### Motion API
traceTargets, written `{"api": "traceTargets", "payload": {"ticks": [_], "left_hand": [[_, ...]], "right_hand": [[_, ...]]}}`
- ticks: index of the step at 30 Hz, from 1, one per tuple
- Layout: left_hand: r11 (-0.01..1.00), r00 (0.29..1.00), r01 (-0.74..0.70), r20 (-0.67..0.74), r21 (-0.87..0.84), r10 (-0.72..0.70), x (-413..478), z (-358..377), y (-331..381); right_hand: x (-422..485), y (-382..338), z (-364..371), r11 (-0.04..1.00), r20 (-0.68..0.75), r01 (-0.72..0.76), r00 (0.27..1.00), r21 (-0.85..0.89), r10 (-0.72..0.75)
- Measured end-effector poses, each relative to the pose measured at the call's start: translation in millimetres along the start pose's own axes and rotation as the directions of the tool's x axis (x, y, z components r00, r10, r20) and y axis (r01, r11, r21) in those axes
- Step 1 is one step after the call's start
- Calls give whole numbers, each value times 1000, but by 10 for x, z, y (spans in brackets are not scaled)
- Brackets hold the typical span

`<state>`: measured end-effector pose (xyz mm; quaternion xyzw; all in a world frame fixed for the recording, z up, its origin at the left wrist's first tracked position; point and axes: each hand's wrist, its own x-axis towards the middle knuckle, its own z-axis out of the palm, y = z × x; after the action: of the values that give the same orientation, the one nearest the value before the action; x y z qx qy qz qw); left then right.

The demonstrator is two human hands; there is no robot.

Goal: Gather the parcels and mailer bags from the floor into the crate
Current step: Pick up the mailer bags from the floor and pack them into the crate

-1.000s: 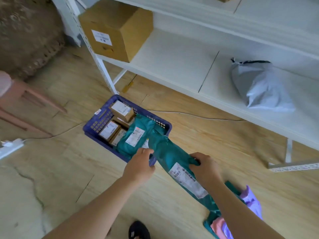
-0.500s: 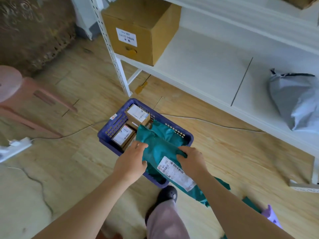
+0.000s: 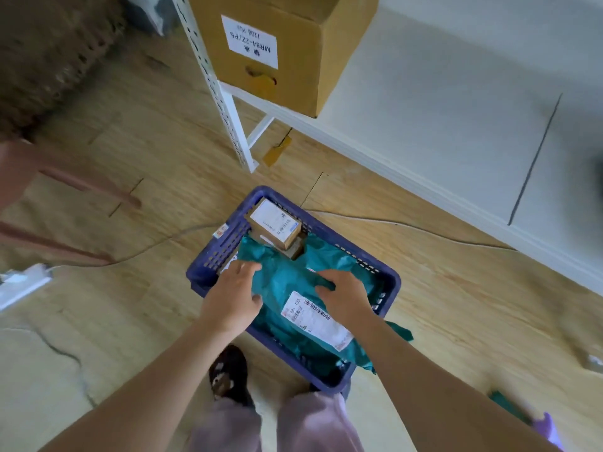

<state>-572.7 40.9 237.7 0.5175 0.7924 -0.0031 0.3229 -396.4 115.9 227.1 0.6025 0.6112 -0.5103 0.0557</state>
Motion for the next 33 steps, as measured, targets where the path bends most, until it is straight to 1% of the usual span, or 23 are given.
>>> {"api": "traceTargets", "payload": {"ticks": [2,6,12,16,20,25,28,33], "left_hand": [[1000,1000,0,15,24,0,189,32,-108],[998,998,-13,69,54,9,470,95,-222],[975,989,-96,130,202,70,1087,220,-557],[956,975,-163,187,244,119,1425,328,-843],[953,970,-178,209,244,127,1673,516,-1077],[960,967,-174,222,220,124,1906,803,-1326],[973,968,-134,233,188,89,1967,919,-1463],[962,959,-171,261,214,113,2072,1038,-1595]], "right_hand": [[179,-3,113,999,16,-30,999,33,30],[397,51,260,997,53,-68,996,38,66],[905,112,618,986,89,-150,986,71,144],[1264,47,977,975,136,-192,975,109,177],[1604,88,1290,961,177,-250,958,117,228],[1929,195,1558,943,121,-275,959,186,256],[2020,244,1687,946,144,-281,955,159,259],[2237,278,1775,954,167,-281,950,100,262]]}}
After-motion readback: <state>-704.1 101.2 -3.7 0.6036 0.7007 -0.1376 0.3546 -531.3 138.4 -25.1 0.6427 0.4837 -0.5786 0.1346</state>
